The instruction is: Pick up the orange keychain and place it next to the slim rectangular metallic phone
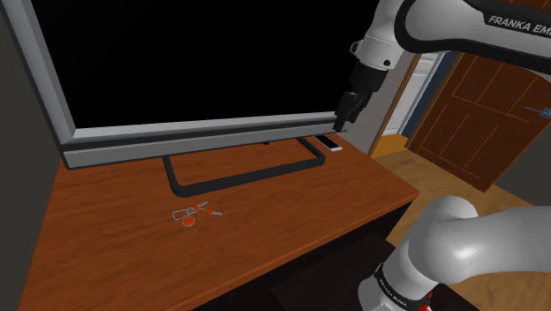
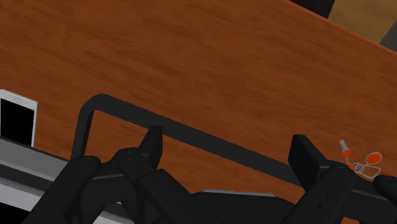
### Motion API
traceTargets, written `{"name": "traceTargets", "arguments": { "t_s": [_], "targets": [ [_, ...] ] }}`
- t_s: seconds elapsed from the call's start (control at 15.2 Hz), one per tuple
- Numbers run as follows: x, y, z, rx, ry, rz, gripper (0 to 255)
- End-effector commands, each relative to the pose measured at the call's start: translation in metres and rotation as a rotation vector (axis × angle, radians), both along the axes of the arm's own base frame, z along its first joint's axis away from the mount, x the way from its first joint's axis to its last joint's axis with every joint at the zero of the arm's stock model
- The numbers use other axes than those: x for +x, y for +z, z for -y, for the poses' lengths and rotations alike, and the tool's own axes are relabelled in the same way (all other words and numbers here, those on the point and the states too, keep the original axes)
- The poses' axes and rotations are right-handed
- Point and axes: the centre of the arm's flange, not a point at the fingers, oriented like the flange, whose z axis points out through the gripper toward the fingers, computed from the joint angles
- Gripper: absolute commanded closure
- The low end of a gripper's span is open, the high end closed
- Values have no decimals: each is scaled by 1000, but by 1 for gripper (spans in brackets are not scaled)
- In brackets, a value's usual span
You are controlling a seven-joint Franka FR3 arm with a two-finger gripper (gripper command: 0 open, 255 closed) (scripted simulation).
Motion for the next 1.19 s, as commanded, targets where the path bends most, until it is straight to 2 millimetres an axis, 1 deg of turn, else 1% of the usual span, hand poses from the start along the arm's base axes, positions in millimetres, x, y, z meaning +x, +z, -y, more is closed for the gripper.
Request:
{"name": "traceTargets", "arguments": {
  "t_s": [0.0,0.53,1.12],
  "targets": [
    [0,0,0,0,0,0,0],
    [18,-54,-90,7,-134,-21,0],
    [51,-114,-188,14,-285,-45,0]
  ]
}}
